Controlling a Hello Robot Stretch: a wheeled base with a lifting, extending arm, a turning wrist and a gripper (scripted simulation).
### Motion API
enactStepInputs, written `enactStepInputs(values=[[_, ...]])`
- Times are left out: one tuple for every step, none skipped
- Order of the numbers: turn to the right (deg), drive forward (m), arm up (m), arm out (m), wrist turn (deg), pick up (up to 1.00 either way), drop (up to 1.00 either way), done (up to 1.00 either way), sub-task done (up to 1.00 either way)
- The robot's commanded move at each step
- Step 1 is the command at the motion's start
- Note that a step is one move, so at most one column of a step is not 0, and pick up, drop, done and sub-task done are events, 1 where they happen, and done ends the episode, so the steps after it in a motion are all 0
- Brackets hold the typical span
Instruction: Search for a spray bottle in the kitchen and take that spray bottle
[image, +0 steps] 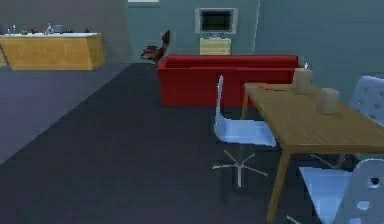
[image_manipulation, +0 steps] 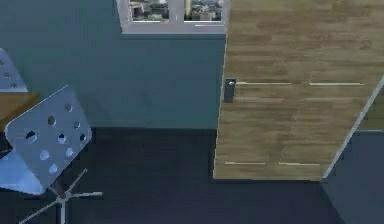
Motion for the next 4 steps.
enactStepInputs(values=[[-39.0,0.00,0.00,0.00,0.0,0.00,0.00,0.00,0.00],[0.0,1.00,0.00,0.00,0.0,0.00,0.00,0.00,0.00],[0.0,1.00,0.00,0.00,0.0,0.00,0.00,0.00,0.00],[0.0,1.00,0.00,0.00,0.0,0.00,0.00,0.00,0.00]])
